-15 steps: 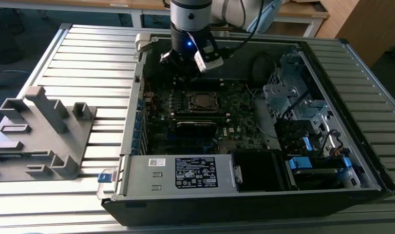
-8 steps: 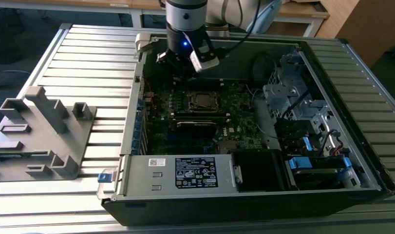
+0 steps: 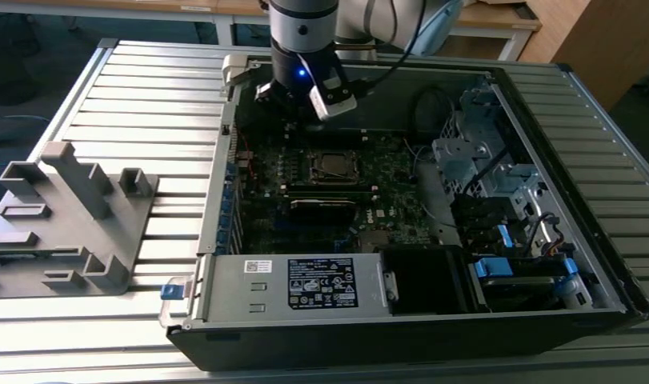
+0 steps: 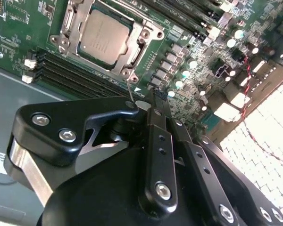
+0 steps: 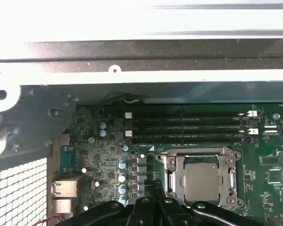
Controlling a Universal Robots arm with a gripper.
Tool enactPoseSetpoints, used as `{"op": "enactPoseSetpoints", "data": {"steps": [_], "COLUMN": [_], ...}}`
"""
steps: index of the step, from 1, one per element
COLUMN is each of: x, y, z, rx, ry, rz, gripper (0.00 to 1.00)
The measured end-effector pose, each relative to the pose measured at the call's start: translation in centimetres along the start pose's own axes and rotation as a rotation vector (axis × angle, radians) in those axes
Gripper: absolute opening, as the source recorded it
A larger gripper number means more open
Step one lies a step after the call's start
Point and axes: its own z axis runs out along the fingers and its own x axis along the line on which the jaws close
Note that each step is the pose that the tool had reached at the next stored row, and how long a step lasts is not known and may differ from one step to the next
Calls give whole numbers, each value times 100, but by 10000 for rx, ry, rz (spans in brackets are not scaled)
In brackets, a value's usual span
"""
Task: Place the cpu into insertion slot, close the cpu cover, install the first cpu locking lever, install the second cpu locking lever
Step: 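Install the first cpu locking lever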
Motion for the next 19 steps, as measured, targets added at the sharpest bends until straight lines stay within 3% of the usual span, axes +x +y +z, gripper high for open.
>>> {"op": "enactPoseSetpoints", "data": {"steps": [5, 12, 13, 14, 17, 18, 19], "x": [58, 65, 65, 63, 52, 50, 50], "y": [-5, -6, -5, -5, -6, -6, -6], "z": [0, -1, 0, 1, 5, 5, 5], "rx": [-23, -22, -21, -17, 13, 21, 24], "ry": [-1, -1, 25, 98, 446, 522, 533], "rz": [0, -1, 1, 10, 41, 48, 50], "gripper": [10, 10, 10, 10, 10, 10, 10]}}
